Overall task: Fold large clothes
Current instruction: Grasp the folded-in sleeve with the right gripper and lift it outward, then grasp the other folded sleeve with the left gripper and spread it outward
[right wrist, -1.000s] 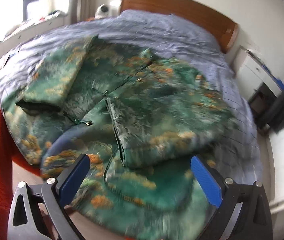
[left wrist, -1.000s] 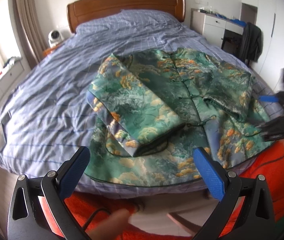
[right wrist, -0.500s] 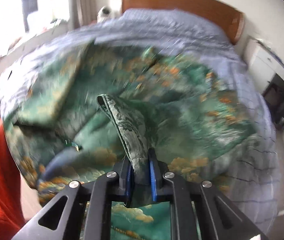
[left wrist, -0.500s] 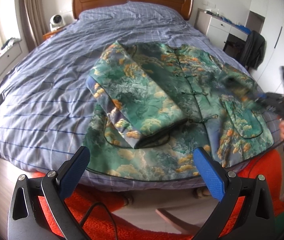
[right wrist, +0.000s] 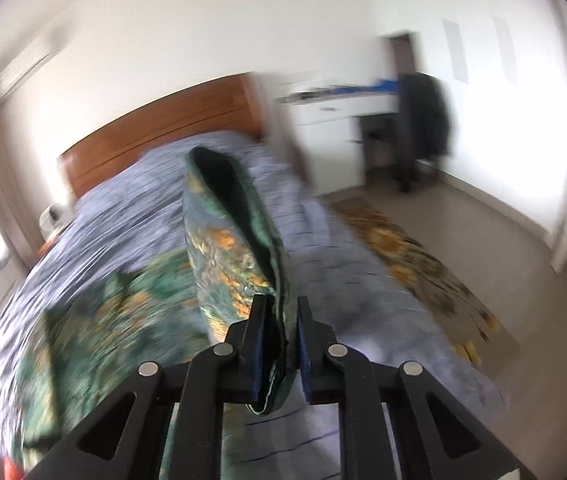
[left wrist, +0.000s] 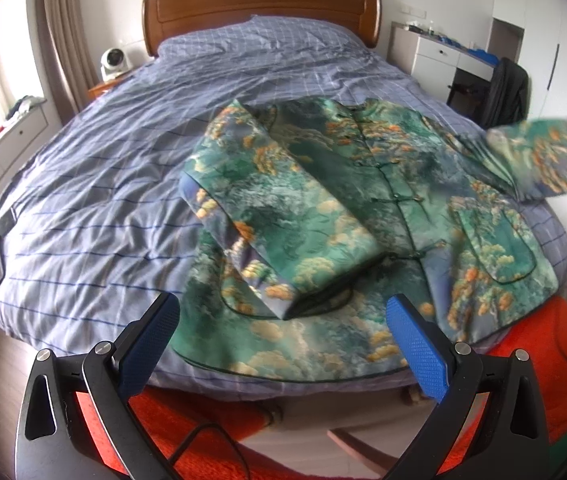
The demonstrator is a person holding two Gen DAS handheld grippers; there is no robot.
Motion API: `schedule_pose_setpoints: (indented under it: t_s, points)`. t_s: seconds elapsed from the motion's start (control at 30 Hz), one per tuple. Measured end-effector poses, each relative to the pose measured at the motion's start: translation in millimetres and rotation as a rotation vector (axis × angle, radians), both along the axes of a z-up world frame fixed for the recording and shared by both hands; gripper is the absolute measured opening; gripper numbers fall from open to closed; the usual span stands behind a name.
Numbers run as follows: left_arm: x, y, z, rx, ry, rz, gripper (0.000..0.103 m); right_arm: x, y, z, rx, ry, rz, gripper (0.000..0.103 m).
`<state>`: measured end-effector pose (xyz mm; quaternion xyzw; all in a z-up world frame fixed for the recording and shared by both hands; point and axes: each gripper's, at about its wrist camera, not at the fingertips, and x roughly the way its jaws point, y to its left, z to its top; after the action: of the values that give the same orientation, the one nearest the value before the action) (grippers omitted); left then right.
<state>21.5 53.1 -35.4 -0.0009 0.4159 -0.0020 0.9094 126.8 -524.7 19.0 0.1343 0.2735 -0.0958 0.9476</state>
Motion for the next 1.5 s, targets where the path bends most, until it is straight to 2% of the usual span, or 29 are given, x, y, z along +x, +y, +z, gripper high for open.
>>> schedule_pose_setpoints:
  t_s: [0.1, 0.2, 0.27, 0.3, 0.37, 0.4, 0.43, 0.47, 0.6, 0.67, 0.73, 0.77, 0.8, 0.83, 0.87, 0.9, 0.93, 0.97, 1.0, 1.03, 1.13, 1.27, 1.4, 1.5]
  points:
    - [6.6, 4.2, 1.4, 0.027, -0.013, 0.01, 0.103, -2.8, -57.9, -32.0, 0.115, 0.034, -0.166, 0.014]
    - [15.6, 5.6, -0.6, 0.067, -0.024, -0.009, 0.103, -1.7, -92.9, -66.2, 0.187, 0.099, -0.263, 0.014]
    - [22.5, 3.8, -5.6, 0.1, -0.025, -0.054, 0.103, -2.3, -114.8, -93.2, 0.248, 0.162, -0.315, 0.016]
    - [25.0, 2.0, -8.6, 0.117, -0.028, -0.083, 0.103, -5.6, -117.8, -100.3, 0.257, 0.174, -0.329, 0.02]
    - [31.2, -4.1, -17.9, 0.162, -0.023, -0.16, 0.103, -9.9, -124.7, -117.7, 0.251, 0.225, -0.381, 0.038]
    - [36.0, -10.7, -26.9, 0.198, -0.014, -0.223, 0.103, -10.9, -124.3, -121.8, 0.238, 0.246, -0.403, 0.051]
    - [39.8, -14.5, -31.6, 0.217, -0.007, -0.258, 0.103, -11.6, -119.9, -122.0, 0.232, 0.255, -0.415, 0.054]
    - [46.2, -22.0, -43.6, 0.246, 0.013, -0.325, 0.103, -15.3, -115.2, -122.5, 0.231, 0.254, -0.414, 0.054]
    - [66.4, -43.4, -83.6, 0.336, 0.081, -0.471, 0.103, -30.9, -89.3, -121.1, 0.195, 0.262, -0.326, 0.054]
    - [75.0, -50.5, -98.1, 0.382, 0.088, -0.517, 0.103, -35.6, -63.1, -114.7, 0.155, 0.269, -0.258, 0.054]
    - [83.3, -50.6, -104.3, 0.391, 0.095, -0.532, 0.102, -35.5, -38.5, -109.5, 0.142, 0.273, -0.199, 0.054]
    - [87.6, -48.5, -105.2, 0.372, 0.1, -0.539, 0.101, -36.3, -20.0, -107.7, 0.134, 0.272, -0.151, 0.054]
    - [91.9, -44.4, -104.8, 0.333, 0.116, -0.545, 0.093, -36.1, -7.0, -104.6, 0.125, 0.274, -0.114, 0.054]
    - [96.4, -38.4, -104.7, 0.283, 0.142, -0.553, 0.079, -35.9, 7.5, -101.5, 0.114, 0.272, -0.073, 0.054]
    - [101.1, -31.5, -103.9, 0.209, 0.18, -0.562, 0.072, -35.1, 19.8, -99.1, 0.105, 0.268, -0.041, 0.054]
    - [102.7, -24.5, -102.6, 0.152, 0.202, -0.569, 0.06, -32.7, 37.5, -95.3, 0.092, 0.263, 0.006, 0.054]
    - [103.0, -20.8, -102.5, 0.115, 0.21, -0.573, 0.043, -30.9, 51.3, -93.1, 0.083, 0.258, 0.044, 0.054]
    - [103.8, -15.4, -101.7, 0.07, 0.223, -0.574, 0.035, -28.3, 65.4, -90.8, 0.076, 0.252, 0.081, 0.054]
    - [104.1, -10.1, -100.4, 0.023, 0.238, -0.573, 0.021, -26.3, 77.9, -89.4, 0.072, 0.247, 0.116, 0.054]
    - [103.5, -6.7, -98.7, -0.003, 0.241, -0.569, 0.014, -23.7, 90.5, -87.5, 0.068, 0.243, 0.153, 0.054]
    - [96.9, 6.6, -87.6, -0.046, 0.217, -0.535, 0.01, -17.7, 123.5, -80.2, 0.034, 0.23, 0.243, 0.054]
    - [89.5, 31.5, -58.0, -0.086, 0.121, -0.437, 0.009, -16.1, 154.6, -71.3, -0.016, 0.216, 0.327, 0.054]
    - [76.1, 82.8, -11.1, -0.152, -0.024, -0.263, 0.009, -19.8, 167.4, -68.4, -0.05, 0.201, 0.359, 0.054]
    - [67.3, 123.5, 13.8, -0.161, -0.113, -0.119, 0.009, -19.7, 172.8, -67.5, -0.063, 0.196, 0.368, 0.054]
